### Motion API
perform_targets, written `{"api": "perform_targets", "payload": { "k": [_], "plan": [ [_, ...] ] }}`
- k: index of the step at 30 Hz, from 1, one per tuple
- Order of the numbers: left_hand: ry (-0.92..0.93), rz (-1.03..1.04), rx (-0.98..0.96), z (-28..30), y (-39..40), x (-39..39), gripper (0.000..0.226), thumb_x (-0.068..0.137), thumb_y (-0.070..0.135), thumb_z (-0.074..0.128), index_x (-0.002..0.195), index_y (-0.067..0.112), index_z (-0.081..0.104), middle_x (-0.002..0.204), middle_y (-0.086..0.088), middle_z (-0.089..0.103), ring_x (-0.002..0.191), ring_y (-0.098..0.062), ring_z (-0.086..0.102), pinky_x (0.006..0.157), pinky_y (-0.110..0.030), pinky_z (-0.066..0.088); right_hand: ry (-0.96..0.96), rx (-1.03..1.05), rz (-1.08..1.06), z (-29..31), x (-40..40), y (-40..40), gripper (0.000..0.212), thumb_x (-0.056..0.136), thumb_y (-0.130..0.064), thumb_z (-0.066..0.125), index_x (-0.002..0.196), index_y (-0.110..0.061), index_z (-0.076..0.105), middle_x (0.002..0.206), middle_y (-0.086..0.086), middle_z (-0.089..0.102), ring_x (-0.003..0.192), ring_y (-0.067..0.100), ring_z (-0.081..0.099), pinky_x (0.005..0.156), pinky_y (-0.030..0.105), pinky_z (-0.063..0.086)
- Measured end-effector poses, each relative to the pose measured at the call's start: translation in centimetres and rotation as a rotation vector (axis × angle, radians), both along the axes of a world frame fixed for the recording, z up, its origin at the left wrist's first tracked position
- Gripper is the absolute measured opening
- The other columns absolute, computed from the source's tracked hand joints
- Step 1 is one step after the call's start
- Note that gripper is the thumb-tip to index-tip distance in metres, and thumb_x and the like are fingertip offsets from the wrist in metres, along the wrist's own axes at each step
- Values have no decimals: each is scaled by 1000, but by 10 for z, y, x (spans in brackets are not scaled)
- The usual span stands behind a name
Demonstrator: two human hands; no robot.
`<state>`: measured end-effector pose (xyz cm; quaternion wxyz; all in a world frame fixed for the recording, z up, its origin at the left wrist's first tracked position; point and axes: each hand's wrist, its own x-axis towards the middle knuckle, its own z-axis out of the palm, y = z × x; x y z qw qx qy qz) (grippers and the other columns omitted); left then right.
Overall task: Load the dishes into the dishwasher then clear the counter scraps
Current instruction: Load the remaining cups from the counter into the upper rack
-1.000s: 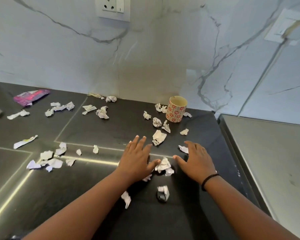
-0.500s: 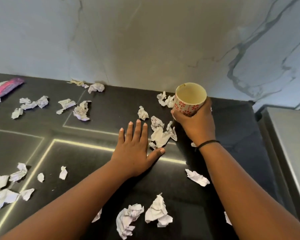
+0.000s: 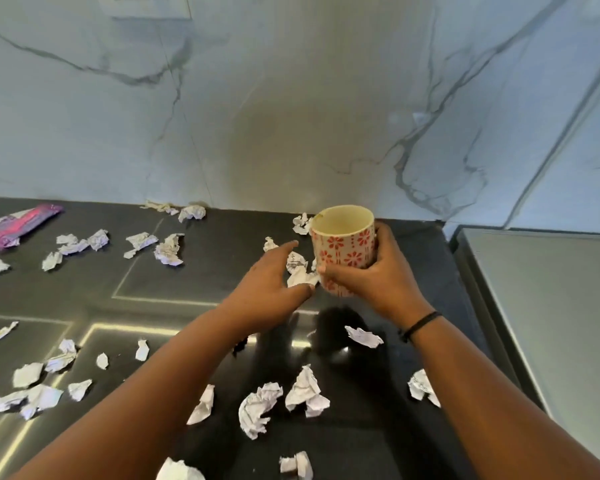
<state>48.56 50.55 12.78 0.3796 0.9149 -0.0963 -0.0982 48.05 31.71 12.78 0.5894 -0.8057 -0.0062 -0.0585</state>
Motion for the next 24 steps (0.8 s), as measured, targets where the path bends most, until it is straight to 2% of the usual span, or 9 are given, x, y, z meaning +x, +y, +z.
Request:
{"api": "perform_targets", "payload": {
  "k": [2, 4, 7, 10, 15, 18, 20, 22, 24],
  "plan": [
    [148, -29, -416, 22, -4, -23, 74, 72, 37, 67, 140, 27, 38, 139, 1, 48, 129, -19, 45, 105, -39, 41, 1, 41, 35, 9, -34, 1, 71, 63, -25, 87, 117, -35, 41, 111, -10, 57, 100, 5, 58, 67, 12, 53],
    [231, -74, -645, 38, -8, -51, 55, 73, 32, 71, 125, 28, 52, 120, 2, 63, 113, -18, 60, 97, -40, 50, 7, 51, 35, 15, -71, 3, 70, 64, -25, 86, 118, -38, 43, 113, -7, 58, 102, 8, 60, 72, 18, 56],
    [290, -141, -749, 52, -16, -93, 39, 75, 27, 73, 111, 21, 60, 101, -1, 73, 95, -17, 70, 80, -31, 57, 12, 66, 10, 21, -126, 7, 72, 65, -28, 86, 123, -33, 44, 114, -2, 60, 103, 14, 63, 79, 31, 59],
    [370, -189, -842, 53, -26, -138, 44, 70, 26, 72, 111, 12, 61, 96, -7, 74, 89, -22, 71, 70, -27, 57, -9, 74, -94, 24, -189, 6, 72, 60, -38, 88, 120, -33, 48, 110, -2, 63, 97, 13, 66, 74, 28, 58],
    [482, -269, -838, 49, -53, -199, 60, 64, 24, 85, 115, 16, 56, 102, -7, 73, 91, -22, 71, 73, -33, 58, -37, -31, -241, 26, -269, -8, 75, 62, -50, 83, 127, -33, 50, 113, -7, 64, 99, 6, 66, 77, 24, 57],
    [563, -316, -840, 49, -82, -240, 55, 67, 32, 81, 114, 12, 60, 103, -14, 72, 91, -23, 71, 72, -30, 57, -100, -61, -402, 28, -321, -23, 70, 61, -53, 79, 123, -37, 52, 110, -13, 64, 99, 5, 64, 77, 20, 56],
    [662, -331, -855, 46, -103, -268, 48, 72, 35, 76, 110, 11, 62, 100, -15, 72, 88, -24, 71, 69, -29, 57, -123, -6, -522, 25, -359, -34, 77, 58, -56, 77, 127, -40, 48, 113, -10, 60, 102, 10, 63, 80, 29, 57],
    [818, -315, -906, 43, -121, -290, 41, 79, 36, 67, 110, 10, 62, 99, -12, 73, 88, -24, 72, 69, -31, 58, -135, 138, -598, 21, -391, -44, 81, 57, -47, 79, 130, -40, 44, 114, -4, 57, 100, 15, 64, 79, 37, 58],
    [983, -301, -961, 39, -144, -311, 42, 82, 39, 62, 113, 10, 61, 100, -12, 73, 87, -23, 72, 69, -33, 57, -132, 241, -661, 17, -422, -58, 83, 56, -39, 80, 130, -40, 43, 112, -5, 59, 98, 14, 66, 79, 38, 58]
  ]
}}
